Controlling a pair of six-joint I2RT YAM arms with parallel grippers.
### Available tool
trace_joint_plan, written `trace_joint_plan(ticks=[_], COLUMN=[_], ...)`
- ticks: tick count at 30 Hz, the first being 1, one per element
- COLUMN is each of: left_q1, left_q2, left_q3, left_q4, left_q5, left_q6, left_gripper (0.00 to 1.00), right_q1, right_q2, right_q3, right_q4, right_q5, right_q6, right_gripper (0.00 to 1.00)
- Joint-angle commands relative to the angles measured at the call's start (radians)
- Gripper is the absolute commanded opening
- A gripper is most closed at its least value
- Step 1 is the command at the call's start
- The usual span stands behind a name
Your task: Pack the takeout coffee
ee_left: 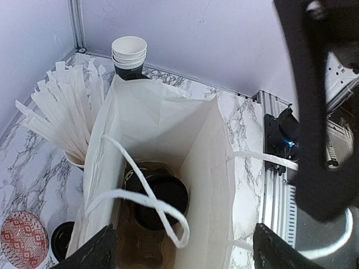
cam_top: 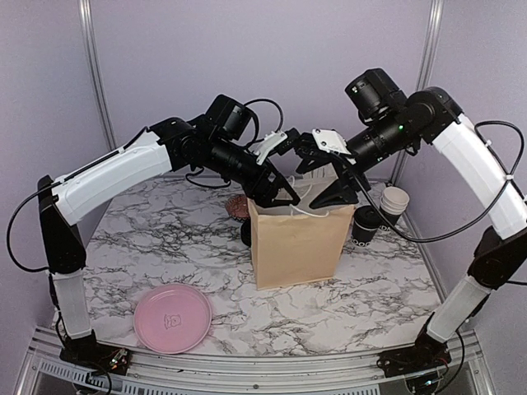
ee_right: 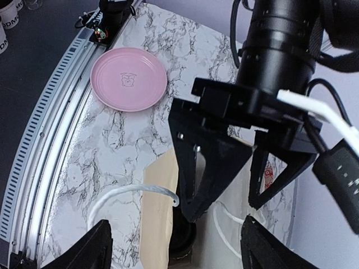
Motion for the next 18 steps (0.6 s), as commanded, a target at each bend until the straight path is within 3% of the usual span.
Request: trace_joint_plan(ticks=[1,8,12,15,18], left_q1=[-0.005,-0.004,0.002,0.004,0.004], left_q2=[0.042,-0.019,-0.06,-0.045,0.014], left_q3=[0.052,0.068,0.066,0.081,0.128], left_q4=[0.028,0.029,0.018,0.017,0.015], left_q5=[-0.078,-0.087,-0.19,-0.259,-0.201], left_q6=[-0.012,-0.013,-0.023,-0.017,-0.03], left_gripper=[0.83,0.82,0.81,0.95,0.99], right_q1=[-0.015,-0.184,-0.292,-0.357,-0.408], right_q2=[-0.007,-0.026,-0.059,-0.084,-0.105], right_q3=[0.08,0.142,0.088,0.035,-0.006], right_q4=[-0.006,0.001,0.039,0.077,0.103], right_q5=[-0.025,-0.083,-0.114,-0.124,-0.148], right_q6=[-0.008,0.014,0.041,0.065,0.083], right_gripper=[0.75,0.73,0.73,0.72,0.73])
